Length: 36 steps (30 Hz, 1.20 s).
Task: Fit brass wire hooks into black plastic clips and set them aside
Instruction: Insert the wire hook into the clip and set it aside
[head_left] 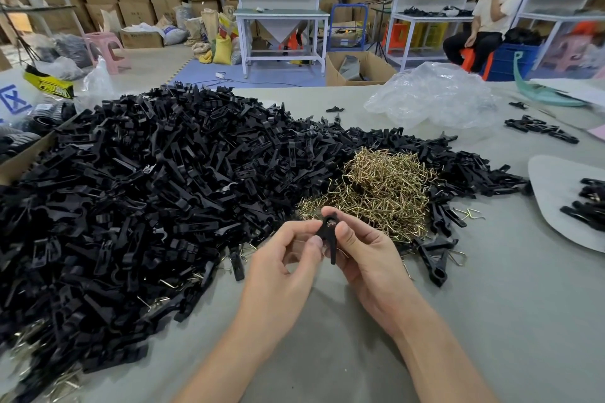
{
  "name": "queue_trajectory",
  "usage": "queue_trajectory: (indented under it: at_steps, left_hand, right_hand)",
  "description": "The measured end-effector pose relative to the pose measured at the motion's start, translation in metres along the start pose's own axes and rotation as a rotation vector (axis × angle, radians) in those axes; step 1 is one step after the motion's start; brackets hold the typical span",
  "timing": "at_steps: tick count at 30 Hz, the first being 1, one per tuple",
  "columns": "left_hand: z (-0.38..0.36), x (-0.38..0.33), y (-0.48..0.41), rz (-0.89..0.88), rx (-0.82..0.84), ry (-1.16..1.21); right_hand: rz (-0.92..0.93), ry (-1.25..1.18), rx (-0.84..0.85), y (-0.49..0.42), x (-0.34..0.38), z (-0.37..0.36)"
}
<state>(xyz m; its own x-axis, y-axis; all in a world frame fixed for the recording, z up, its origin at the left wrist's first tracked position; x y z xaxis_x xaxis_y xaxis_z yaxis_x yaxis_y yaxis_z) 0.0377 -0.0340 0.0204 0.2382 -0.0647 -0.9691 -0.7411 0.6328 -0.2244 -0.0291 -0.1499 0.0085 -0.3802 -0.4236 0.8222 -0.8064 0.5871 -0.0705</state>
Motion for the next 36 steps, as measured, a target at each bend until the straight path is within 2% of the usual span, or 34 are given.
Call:
queue_trajectory:
  at_steps: [6, 11, 13, 15, 18, 22, 27, 36]
  left_hand:
    - [0.003, -0.004, 0.001, -0.050, 0.000, -0.050]
    - [0.003, 0.006, -0.001, -0.049, -0.018, -0.210]
    - [0.005, 0.013, -0.002, -0.068, -0.036, -0.368]
    - [0.005, 0.020, -0.004, -0.126, -0.028, -0.623]
    - [-0.003, 0.027, -0.010, -0.138, -0.012, -0.931]
    - [-0.012, 0.028, -0.022, -0.114, -0.049, -1.154]
    - [-0.020, 0.028, -0.032, -0.077, -0.047, -1.195]
    - [-0.019, 0.029, -0.033, -0.152, -0.047, -1.114]
  right_hand:
    - [-0.002, 0.001, 0.062, 0.001, 0.000, -0.002]
    - [0.031, 0.011, -0.081, -0.004, 0.005, 0.012]
    - [0.028, -0.071, -0.150, -0.005, 0.010, 0.022]
    - [0.043, -0.166, -0.195, -0.004, 0.014, 0.033]
    - [0.070, -0.278, -0.219, -0.004, 0.016, 0.041]
    - [0.077, -0.281, -0.203, -0.006, 0.013, 0.041]
    - [0.056, -0.271, -0.198, -0.007, 0.011, 0.039]
    - [0.026, -0.267, -0.198, -0.008, 0.008, 0.040]
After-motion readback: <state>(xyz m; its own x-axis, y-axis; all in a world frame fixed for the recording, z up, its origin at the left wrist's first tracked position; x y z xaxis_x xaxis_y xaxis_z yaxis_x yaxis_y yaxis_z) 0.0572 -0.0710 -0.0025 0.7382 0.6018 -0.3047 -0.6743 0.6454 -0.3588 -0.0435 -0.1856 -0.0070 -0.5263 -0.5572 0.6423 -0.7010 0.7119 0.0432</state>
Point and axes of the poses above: each hand's wrist, its own y-axis away from the middle knuckle, its own z-axis out of the back of the hand, x = y × z, the point moved 5 cm from there along -y, towards the middle knuckle, and after that the axes turned 4 degrees about z, right-handed, at the moved point
